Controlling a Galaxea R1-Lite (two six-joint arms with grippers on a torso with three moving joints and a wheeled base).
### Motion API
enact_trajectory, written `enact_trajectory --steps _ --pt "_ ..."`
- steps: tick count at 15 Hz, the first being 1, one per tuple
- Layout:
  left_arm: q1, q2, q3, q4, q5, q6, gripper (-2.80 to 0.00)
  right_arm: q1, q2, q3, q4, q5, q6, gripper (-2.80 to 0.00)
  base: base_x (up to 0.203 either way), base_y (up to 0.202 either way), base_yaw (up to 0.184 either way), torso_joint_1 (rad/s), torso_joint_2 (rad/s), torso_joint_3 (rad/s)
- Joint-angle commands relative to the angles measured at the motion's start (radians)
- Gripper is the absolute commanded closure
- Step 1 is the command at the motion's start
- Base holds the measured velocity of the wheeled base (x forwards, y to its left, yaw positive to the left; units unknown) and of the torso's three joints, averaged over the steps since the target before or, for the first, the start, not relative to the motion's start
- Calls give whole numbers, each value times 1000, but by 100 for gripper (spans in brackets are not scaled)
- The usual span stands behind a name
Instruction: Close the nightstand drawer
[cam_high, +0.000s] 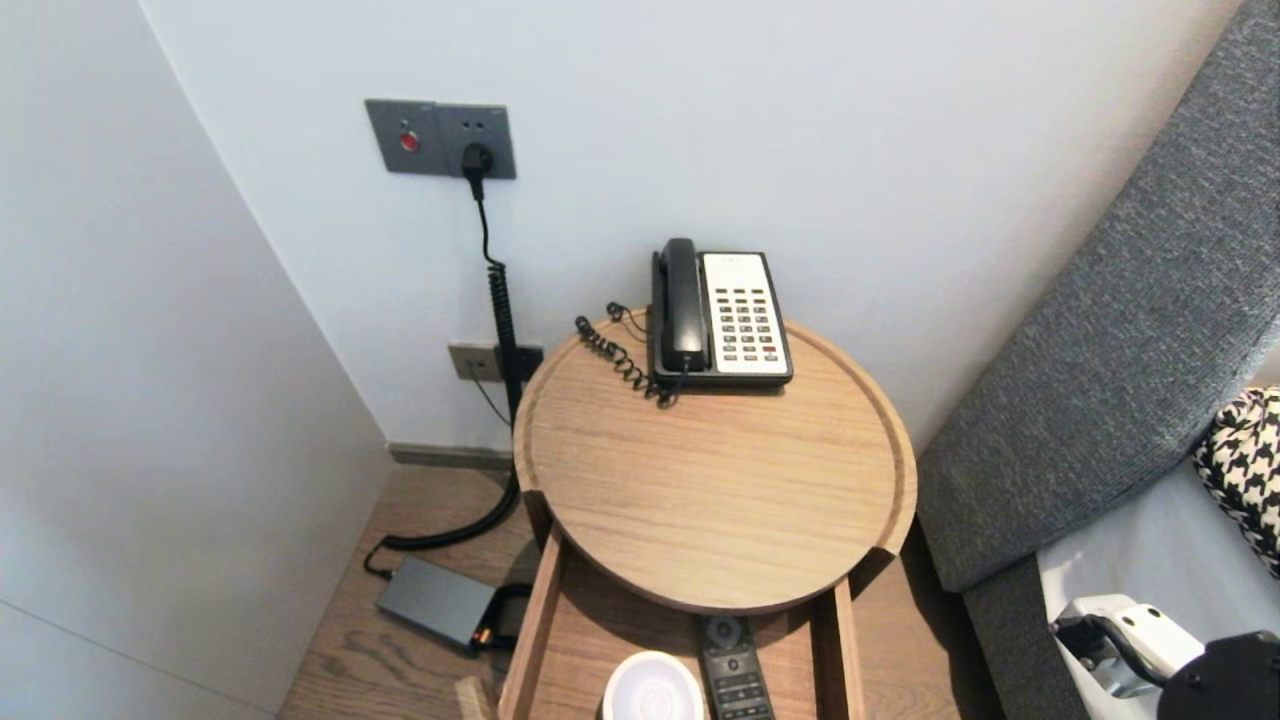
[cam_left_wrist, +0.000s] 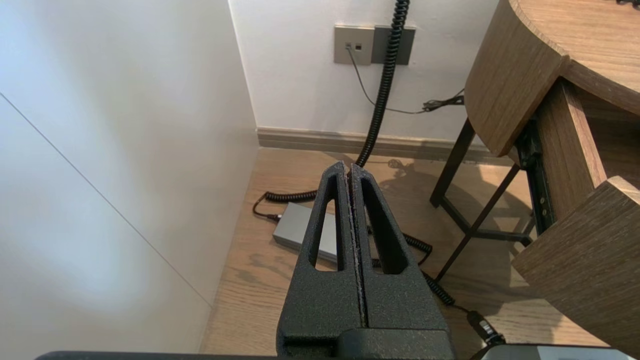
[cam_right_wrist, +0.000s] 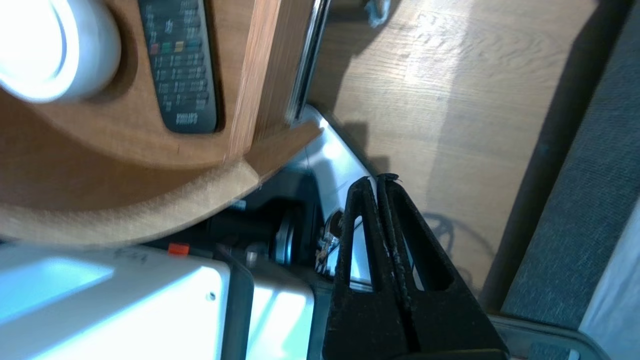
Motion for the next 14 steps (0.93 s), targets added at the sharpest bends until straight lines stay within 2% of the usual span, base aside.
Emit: enact_trajectory --steps 1,4,8,14 --pt "1 0 14 0 0 0 0 20 -1 14 1 11 3 0 0 0 0 0 0 0" --pt "1 0 14 -1 0 0 0 85 3 25 0 22 3 0 0 0 0 0 0 0" --pt "1 -1 14 -1 1 0 0 123 12 25 -7 57 3 0 0 0 0 0 0 0" --pt "1 0 14 -1 1 0 0 156 102 15 -11 46 5 0 0 0 0 0 0 0"
